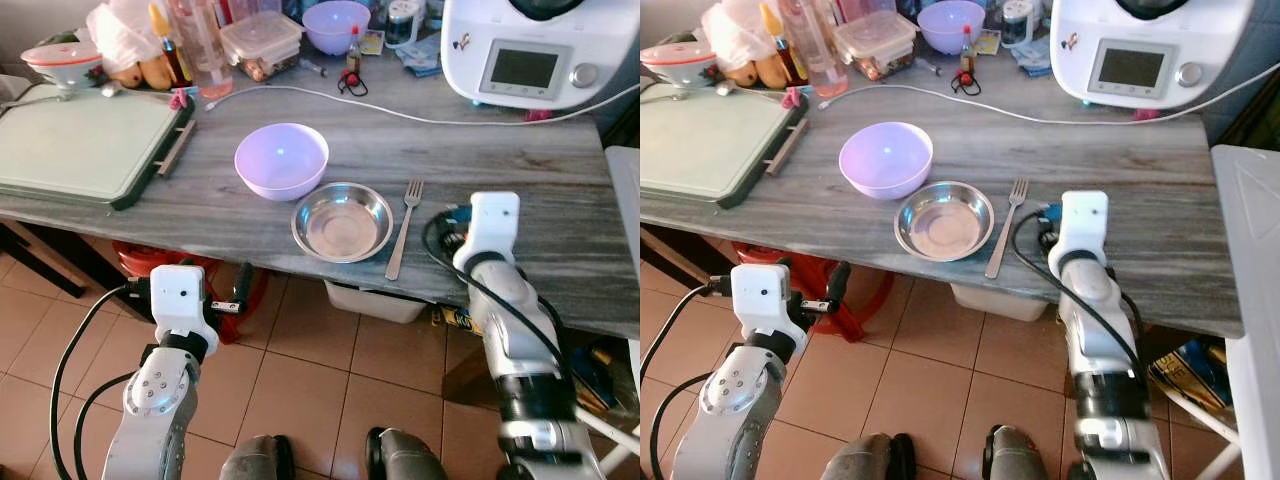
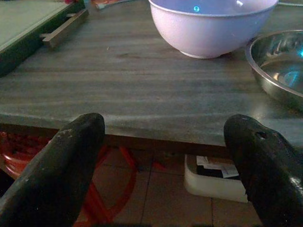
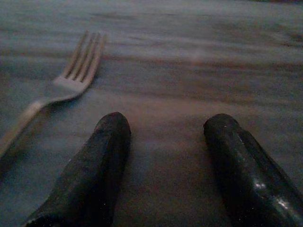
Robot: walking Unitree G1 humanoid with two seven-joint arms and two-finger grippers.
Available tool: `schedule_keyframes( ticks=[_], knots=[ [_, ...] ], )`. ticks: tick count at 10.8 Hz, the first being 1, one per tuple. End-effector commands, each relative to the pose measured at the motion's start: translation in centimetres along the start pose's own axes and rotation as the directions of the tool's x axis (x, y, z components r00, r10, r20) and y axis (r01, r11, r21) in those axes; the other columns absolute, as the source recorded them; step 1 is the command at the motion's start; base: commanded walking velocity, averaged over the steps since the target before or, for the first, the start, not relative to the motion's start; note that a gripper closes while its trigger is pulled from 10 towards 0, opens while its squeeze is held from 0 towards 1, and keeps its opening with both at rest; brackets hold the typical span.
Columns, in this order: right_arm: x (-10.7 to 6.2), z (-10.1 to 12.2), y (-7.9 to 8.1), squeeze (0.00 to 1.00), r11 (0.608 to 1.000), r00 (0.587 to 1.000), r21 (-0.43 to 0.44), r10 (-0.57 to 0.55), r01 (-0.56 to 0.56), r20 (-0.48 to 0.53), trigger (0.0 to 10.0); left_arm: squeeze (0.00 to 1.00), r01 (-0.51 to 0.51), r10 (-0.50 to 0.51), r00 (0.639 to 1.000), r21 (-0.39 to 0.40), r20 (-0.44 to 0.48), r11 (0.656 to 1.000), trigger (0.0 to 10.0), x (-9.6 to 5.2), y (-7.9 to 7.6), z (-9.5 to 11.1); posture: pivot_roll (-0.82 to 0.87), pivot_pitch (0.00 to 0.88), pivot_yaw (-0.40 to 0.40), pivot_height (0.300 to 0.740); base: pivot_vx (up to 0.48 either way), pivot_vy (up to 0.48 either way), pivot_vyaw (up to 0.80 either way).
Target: Setting the table
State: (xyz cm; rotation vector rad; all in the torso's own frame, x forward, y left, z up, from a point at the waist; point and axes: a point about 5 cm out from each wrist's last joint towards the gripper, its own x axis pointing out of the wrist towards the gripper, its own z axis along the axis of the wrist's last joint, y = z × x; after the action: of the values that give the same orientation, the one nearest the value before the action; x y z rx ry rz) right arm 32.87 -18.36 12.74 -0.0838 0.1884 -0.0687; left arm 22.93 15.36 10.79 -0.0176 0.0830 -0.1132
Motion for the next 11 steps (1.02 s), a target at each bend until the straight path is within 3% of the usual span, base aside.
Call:
schedule_keyframes(
  ticks=[1, 4, 6, 9, 11],
  knots=[
    [0.3, -0.2, 1.4, 0.00, 0.998, 0.998, 0.004, 0.062, -0.062, -0.017, 10.0, 0.00, -0.003, 0.003, 1.000, 0.009, -0.001, 1.000, 10.0, -0.2, 0.2, 0.2, 0.02, 0.186, 0.093, 0.740, 0.000, 0.000, 0.00],
    [0.9, 0.6, 3.1, 0.00, 0.988, 0.988, -0.016, 0.153, -0.153, 0.004, 10.0, 0.00, -0.010, 0.010, 1.000, 0.007, -0.007, 1.000, 10.0, -0.2, 0.2, 0.2, 0.03, 0.184, 0.086, 0.740, 0.000, 0.000, 0.00],
    [1.1, 0.6, 3.1, 0.00, 0.988, 0.988, -0.021, 0.155, -0.155, 0.005, 10.0, 0.00, -0.013, 0.013, 1.000, 0.005, -0.006, 1.000, 10.0, -0.1, 0.2, 0.2, 0.03, 0.183, 0.084, 0.740, 0.000, 0.000, 0.00],
    [-0.2, 1.3, 0.7, 0.00, 0.997, 0.997, -0.067, 0.035, -0.030, 0.069, 10.0, 0.00, -0.014, 0.014, 1.000, -0.003, 0.006, 1.000, 10.0, -0.2, 0.3, 0.4, 0.03, 0.176, 0.080, 0.740, 0.000, 0.000, 0.00],
    [-2.6, 1.7, -1.2, 0.00, 0.993, 0.991, -0.088, -0.073, 0.083, 0.116, 10.0, 0.00, -0.006, 0.006, 1.000, -0.015, 0.026, 1.000, 10.0, 0.1, 0.2, 0.9, 0.01, 0.147, 0.068, 0.740, 0.000, 0.000, 0.00]
  ],
)
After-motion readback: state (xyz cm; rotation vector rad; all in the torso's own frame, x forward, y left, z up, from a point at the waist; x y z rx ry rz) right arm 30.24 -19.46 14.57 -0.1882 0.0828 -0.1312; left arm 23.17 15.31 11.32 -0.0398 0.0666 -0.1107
